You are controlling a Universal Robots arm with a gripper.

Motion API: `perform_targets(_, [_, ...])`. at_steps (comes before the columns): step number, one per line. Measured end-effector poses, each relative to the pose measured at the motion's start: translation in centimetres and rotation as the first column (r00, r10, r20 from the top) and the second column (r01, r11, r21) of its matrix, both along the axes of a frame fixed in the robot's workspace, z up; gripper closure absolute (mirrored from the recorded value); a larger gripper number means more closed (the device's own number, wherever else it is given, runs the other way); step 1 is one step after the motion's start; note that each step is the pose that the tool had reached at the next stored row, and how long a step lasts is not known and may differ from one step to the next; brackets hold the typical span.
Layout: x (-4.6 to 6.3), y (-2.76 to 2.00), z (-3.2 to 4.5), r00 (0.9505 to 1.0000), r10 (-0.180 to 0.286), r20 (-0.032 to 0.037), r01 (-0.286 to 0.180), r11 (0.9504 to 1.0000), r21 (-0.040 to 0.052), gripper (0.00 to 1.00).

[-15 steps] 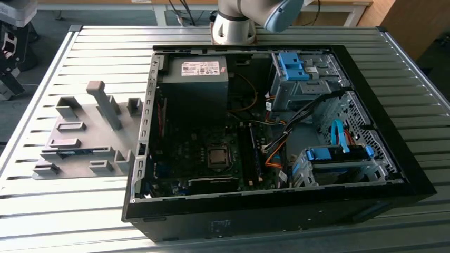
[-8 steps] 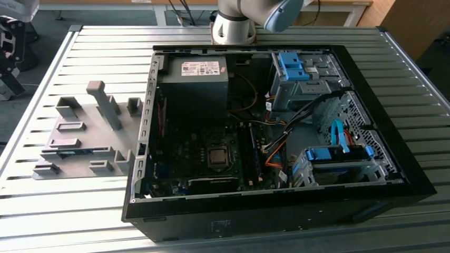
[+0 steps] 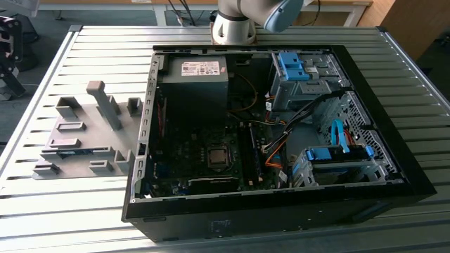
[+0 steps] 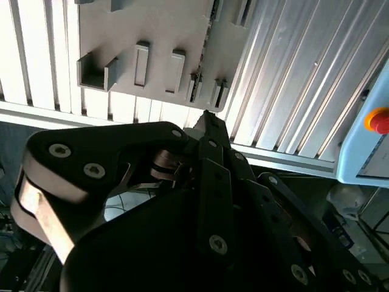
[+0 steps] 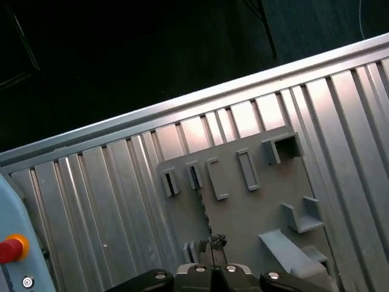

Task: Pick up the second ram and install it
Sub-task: 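Pick up the second ram and move it above second insertion slot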

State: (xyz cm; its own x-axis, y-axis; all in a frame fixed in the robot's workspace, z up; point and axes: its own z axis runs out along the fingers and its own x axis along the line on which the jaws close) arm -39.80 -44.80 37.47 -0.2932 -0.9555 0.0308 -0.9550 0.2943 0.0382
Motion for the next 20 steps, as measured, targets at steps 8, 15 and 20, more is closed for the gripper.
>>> perform_targets(8, [-0.01, 0.0, -0.16, 0.992, 0.126, 0.0, -0.126, 0.992, 0.0, 0.89])
perform_targets(15, [-0.01, -0.02, -0.35, 0.9824, 0.187, 0.0004, -0.187, 0.9824, -0.0001, 0.89])
perform_targets(20, [-0.01, -0.01, -0.49, 0.9643, 0.265, 0.0008, -0.265, 0.9643, -0.0001, 0.89])
